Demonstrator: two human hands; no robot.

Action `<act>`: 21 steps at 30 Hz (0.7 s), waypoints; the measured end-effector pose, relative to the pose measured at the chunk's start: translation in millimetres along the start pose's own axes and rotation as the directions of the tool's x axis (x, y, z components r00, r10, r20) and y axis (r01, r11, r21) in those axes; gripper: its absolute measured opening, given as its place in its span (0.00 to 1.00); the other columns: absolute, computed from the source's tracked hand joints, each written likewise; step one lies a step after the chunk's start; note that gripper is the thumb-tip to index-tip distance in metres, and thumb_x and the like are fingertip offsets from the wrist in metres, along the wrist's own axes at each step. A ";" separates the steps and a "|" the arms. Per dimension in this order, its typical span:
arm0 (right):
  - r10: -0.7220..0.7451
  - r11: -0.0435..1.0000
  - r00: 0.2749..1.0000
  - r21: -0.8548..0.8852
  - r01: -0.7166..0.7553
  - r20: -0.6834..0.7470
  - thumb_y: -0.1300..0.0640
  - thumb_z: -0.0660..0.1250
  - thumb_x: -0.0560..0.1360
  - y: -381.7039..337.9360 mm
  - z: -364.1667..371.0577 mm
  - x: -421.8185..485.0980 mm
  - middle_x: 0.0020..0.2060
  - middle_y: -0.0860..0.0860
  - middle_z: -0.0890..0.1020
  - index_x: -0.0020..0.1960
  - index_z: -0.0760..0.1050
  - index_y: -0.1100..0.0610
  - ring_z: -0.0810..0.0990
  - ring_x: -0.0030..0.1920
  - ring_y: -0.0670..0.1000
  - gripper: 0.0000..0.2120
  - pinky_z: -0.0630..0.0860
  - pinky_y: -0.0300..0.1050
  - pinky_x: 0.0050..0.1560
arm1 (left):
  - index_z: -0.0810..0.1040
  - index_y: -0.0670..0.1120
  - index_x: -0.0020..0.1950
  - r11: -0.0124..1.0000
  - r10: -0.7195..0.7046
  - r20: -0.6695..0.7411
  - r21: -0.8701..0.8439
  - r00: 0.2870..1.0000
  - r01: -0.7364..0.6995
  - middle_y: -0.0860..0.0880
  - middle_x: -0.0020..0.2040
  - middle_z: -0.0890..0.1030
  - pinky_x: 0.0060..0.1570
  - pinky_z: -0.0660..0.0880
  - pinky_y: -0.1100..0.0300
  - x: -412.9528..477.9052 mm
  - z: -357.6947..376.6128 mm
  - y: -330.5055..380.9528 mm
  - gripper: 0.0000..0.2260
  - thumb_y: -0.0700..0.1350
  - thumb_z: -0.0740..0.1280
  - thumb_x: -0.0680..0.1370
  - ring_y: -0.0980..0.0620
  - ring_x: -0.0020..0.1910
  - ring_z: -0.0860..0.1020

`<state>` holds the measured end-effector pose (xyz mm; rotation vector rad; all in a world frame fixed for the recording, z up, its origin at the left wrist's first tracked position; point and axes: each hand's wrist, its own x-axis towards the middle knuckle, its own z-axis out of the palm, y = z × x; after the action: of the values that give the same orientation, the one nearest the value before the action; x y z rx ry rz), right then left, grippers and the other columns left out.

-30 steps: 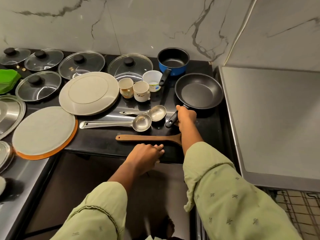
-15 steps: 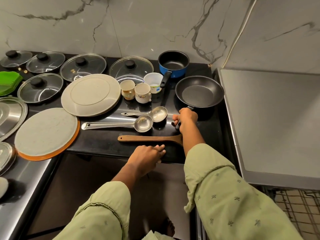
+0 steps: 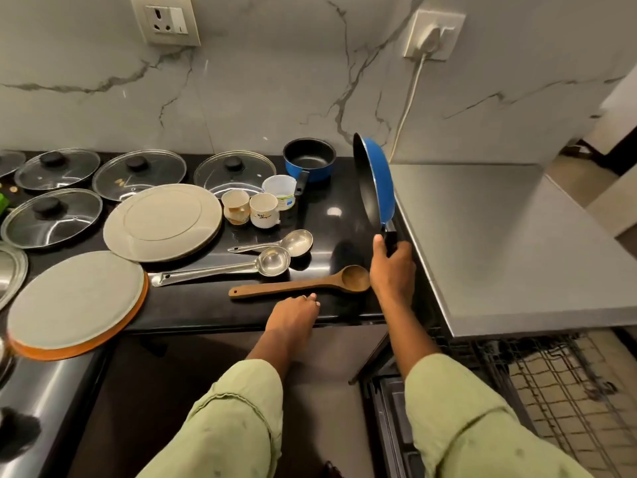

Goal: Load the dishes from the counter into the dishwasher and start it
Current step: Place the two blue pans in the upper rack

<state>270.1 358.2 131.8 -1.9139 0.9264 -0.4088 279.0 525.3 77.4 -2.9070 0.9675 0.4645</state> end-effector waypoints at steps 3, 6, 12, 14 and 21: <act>-0.142 0.988 0.989 -0.075 0.138 -0.047 0.42 0.61 0.80 15.2 -20.8 -28.1 0.45 0.48 0.77 0.57 0.70 0.54 0.77 0.44 0.52 0.16 0.70 0.45 0.42 | 0.70 0.45 0.74 0.997 0.001 -0.063 -0.075 0.998 -0.006 0.45 0.77 0.65 0.69 0.67 0.51 -8.6 1.0 6.0 0.19 0.43 0.59 0.83 0.45 0.73 0.69; -0.234 0.972 0.970 -0.036 0.232 -0.064 0.49 0.67 0.78 35.1 -36.0 -51.5 0.45 0.50 0.78 0.53 0.65 0.53 0.79 0.47 0.57 0.13 0.69 0.43 0.39 | 0.68 0.49 0.76 0.992 0.027 -0.169 -0.115 0.985 -0.047 0.46 0.80 0.58 0.76 0.55 0.50 -31.7 8.2 9.1 0.19 0.48 0.56 0.84 0.47 0.78 0.58; -0.249 0.968 0.968 -0.023 0.249 -0.026 0.58 0.70 0.76 69.9 -50.3 -91.2 0.63 0.56 0.78 0.72 0.65 0.57 0.76 0.63 0.57 0.27 0.72 0.52 0.62 | 0.57 0.49 0.80 0.988 -0.069 -0.222 -0.149 0.973 0.036 0.45 0.82 0.50 0.77 0.45 0.50 -77.1 29.3 6.6 0.23 0.51 0.53 0.85 0.46 0.80 0.49; -0.259 0.965 0.965 -0.053 0.258 -0.034 0.56 0.69 0.77 85.1 -54.7 -104.7 0.60 0.60 0.79 0.70 0.69 0.60 0.77 0.61 0.61 0.23 0.74 0.55 0.61 | 0.54 0.49 0.81 0.989 -0.081 -0.204 -0.136 0.976 0.054 0.45 0.82 0.47 0.76 0.42 0.49 -91.9 38.8 13.3 0.25 0.52 0.53 0.85 0.46 0.80 0.46; -0.142 0.989 0.989 0.043 0.141 0.028 0.59 0.69 0.77 114.3 -85.9 -143.7 0.53 0.58 0.80 0.62 0.70 0.62 0.79 0.55 0.59 0.16 0.72 0.46 0.52 | 0.50 0.48 0.82 0.992 -0.081 -0.146 -0.105 0.986 0.066 0.45 0.82 0.44 0.77 0.43 0.48 -131.4 49.0 43.0 0.27 0.53 0.53 0.85 0.45 0.80 0.43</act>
<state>73.0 382.0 90.6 -1.9491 0.7587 -0.4768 140.5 573.4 71.7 -3.0936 0.8732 0.3025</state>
